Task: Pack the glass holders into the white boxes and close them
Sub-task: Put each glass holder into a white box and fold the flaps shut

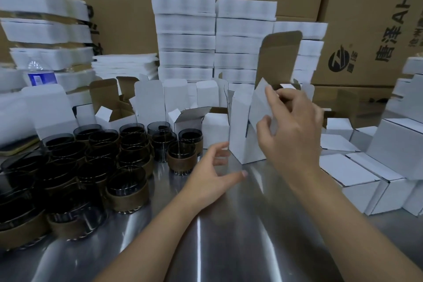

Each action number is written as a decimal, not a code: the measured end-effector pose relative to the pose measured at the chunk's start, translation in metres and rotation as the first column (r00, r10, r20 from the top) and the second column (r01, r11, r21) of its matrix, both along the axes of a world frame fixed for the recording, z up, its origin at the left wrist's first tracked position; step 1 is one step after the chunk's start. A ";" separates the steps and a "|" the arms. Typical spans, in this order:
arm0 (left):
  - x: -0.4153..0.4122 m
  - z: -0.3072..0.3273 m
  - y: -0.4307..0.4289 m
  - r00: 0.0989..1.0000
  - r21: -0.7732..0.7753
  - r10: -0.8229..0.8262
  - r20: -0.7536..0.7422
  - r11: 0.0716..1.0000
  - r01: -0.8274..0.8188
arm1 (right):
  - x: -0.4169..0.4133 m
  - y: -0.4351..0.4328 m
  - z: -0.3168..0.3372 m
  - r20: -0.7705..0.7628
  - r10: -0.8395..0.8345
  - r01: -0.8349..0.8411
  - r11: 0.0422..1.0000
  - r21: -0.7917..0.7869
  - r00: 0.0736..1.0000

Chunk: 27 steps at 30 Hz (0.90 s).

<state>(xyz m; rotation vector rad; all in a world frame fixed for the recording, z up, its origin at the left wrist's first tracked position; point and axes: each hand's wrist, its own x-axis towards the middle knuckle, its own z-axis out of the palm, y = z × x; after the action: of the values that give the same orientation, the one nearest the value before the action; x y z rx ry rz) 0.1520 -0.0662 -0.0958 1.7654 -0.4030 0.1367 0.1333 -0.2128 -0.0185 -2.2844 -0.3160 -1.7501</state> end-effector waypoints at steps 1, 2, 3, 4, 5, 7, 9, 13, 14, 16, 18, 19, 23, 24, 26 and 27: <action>-0.001 0.000 0.001 1.000 -0.007 0.009 0.017 1.000 -0.009 | -0.004 0.004 0.000 0.025 0.005 -0.005 1.000 -0.013 1.000; -0.001 0.001 0.002 0.999 -0.010 0.019 0.043 1.000 -0.019 | -0.007 0.008 -0.002 0.047 0.016 -0.014 0.999 -0.029 0.999; -0.002 0.000 0.002 0.997 -0.013 0.026 0.069 1.000 -0.025 | -0.011 0.013 -0.003 0.059 0.035 -0.032 0.998 -0.046 0.998; -0.002 0.001 0.002 0.996 -0.016 0.025 0.091 1.000 -0.024 | -0.015 0.019 -0.006 0.052 0.061 -0.057 0.996 -0.064 0.997; -0.003 0.002 0.002 0.993 -0.018 0.021 0.114 1.000 -0.020 | -0.018 0.025 -0.009 0.031 0.086 -0.083 0.993 -0.085 0.996; -0.001 0.004 0.001 0.982 0.027 0.026 0.189 0.999 -0.032 | -0.023 0.038 -0.014 -0.021 0.122 -0.124 0.984 -0.129 0.992; 0.002 0.007 0.001 0.960 0.132 0.065 0.271 0.986 -0.104 | -0.027 0.049 -0.018 -0.086 0.148 -0.160 0.975 -0.153 0.985; 0.006 0.003 0.006 0.935 0.115 0.179 0.308 0.968 -0.223 | -0.029 0.055 -0.022 -0.138 0.160 -0.180 0.973 -0.147 0.977; 0.005 0.003 0.007 0.933 0.111 0.190 0.306 0.966 -0.233 | -0.029 0.054 -0.023 -0.162 0.160 -0.183 0.973 -0.142 0.974; 0.006 0.005 0.005 0.941 0.095 0.178 0.287 0.972 -0.213 | -0.029 0.053 -0.024 -0.223 0.172 -0.201 0.973 -0.115 0.960; 0.008 0.008 0.002 0.960 0.055 0.147 0.239 0.985 -0.165 | -0.028 0.052 -0.024 -0.270 0.206 -0.229 0.972 -0.056 0.941; 0.009 0.008 0.001 0.964 0.056 0.132 0.230 0.987 -0.149 | -0.027 0.052 -0.024 -0.293 0.225 -0.241 0.970 -0.018 0.929; 0.005 0.001 0.003 0.988 0.056 0.022 0.151 0.998 -0.031 | -0.020 0.044 -0.025 -0.296 0.252 -0.234 0.968 0.095 0.921; 0.003 -0.001 0.004 0.993 0.049 0.010 0.119 0.999 -0.016 | -0.017 0.041 -0.025 -0.285 0.258 -0.230 0.965 0.130 0.923; 0.000 -0.003 0.004 0.998 0.034 -0.006 0.070 0.999 0.004 | -0.010 0.035 -0.025 -0.304 0.274 -0.220 0.955 0.201 0.912; 0.000 -0.003 0.005 0.998 0.025 -0.007 0.054 1.000 0.005 | -0.007 0.032 -0.025 -0.327 0.278 -0.212 0.952 0.222 0.903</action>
<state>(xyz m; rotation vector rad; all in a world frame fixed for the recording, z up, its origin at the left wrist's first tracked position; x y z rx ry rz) 0.1517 -0.0617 -0.0987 1.7881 -0.4511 0.1765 0.1260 -0.1807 -0.0437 -2.2556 -0.3401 -1.1652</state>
